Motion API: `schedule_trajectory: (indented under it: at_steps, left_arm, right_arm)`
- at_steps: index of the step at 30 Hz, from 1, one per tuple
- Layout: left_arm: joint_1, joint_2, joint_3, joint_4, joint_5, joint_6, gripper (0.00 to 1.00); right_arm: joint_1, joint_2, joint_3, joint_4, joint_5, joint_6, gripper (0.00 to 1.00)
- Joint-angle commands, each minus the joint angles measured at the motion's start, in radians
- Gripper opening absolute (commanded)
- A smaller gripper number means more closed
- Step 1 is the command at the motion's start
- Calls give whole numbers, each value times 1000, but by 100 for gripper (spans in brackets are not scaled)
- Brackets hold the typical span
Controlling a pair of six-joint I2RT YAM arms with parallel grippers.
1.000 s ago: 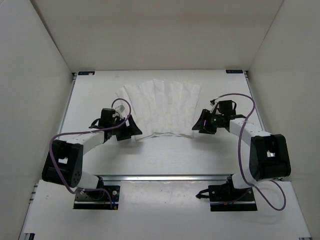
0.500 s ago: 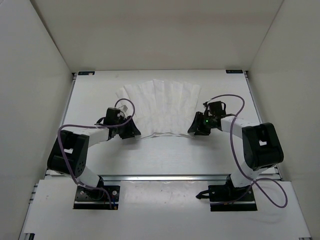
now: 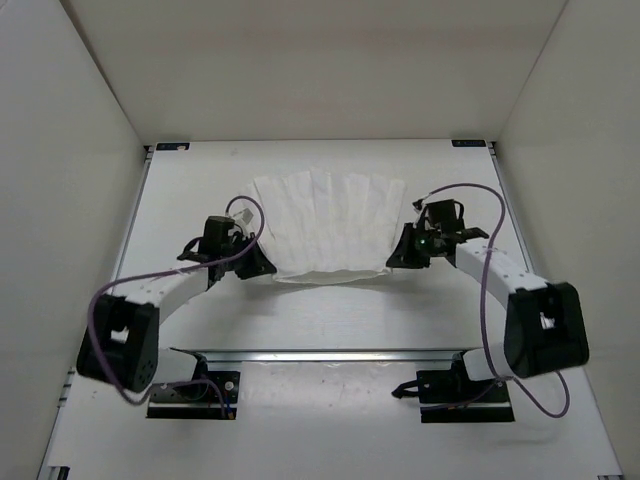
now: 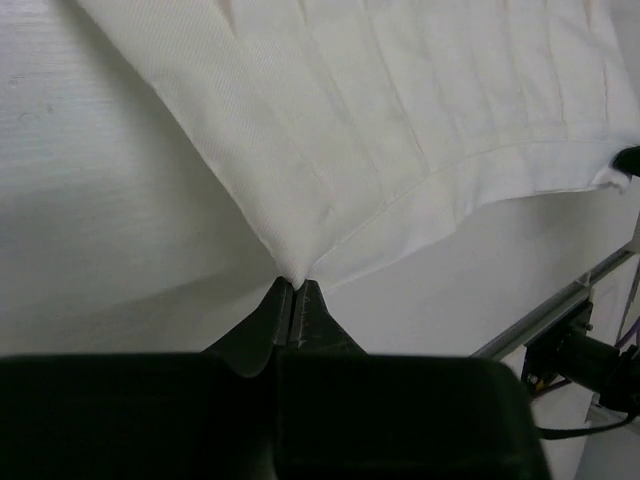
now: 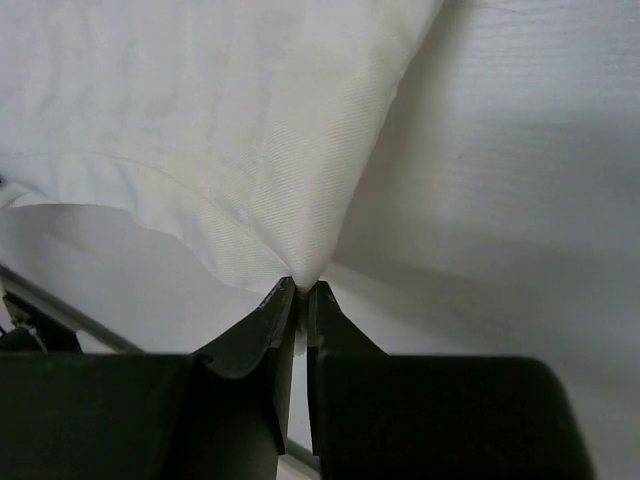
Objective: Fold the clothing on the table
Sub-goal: Fold the skirt
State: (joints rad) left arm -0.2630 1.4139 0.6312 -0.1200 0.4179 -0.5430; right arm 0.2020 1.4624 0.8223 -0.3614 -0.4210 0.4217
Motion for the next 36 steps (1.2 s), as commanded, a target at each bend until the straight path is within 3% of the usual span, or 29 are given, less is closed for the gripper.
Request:
schedule_trajectory:
  at_steps: [1,7,12,17,19,23,26,29,36]
  left_arm:
    - [-10,-197,38,-170,-39,51,0]
    - [-27,-435,27,-358,-57,58,0]
    - [-51,-602,67,-506,-24,32,0]
    - [-73,-691,76,-593,16,8,0]
    - [-68,-701,71,-587,30,0,0]
    - [-55,-644,90,-552,29,18,0]
    - [-7,-578,111,-514,36,54,0]
    - [24,-480,131,-445,27,72,0]
    - [48,-182,209,-190,12,31,0]
  right_arm:
    - [5,-181,38,-154,-15,-52,0]
    - [-24,-456,-44,-333,-99,-83,0]
    - [-67,-687,17,-568,-160,-112,0]
    - [14,-809,-8,-678,-134,-18,0]
    - [-12,-839,-18,-706,-139,-8,0]
    - [-90,-789,-6,-719,-174,-64,0]
    - [-75,-693,0,-653,-174,-43,0]
    - [-139,-602,-5,-570,-205,-61,0]
    - [-257,-239,0,-211,-331,-28,1]
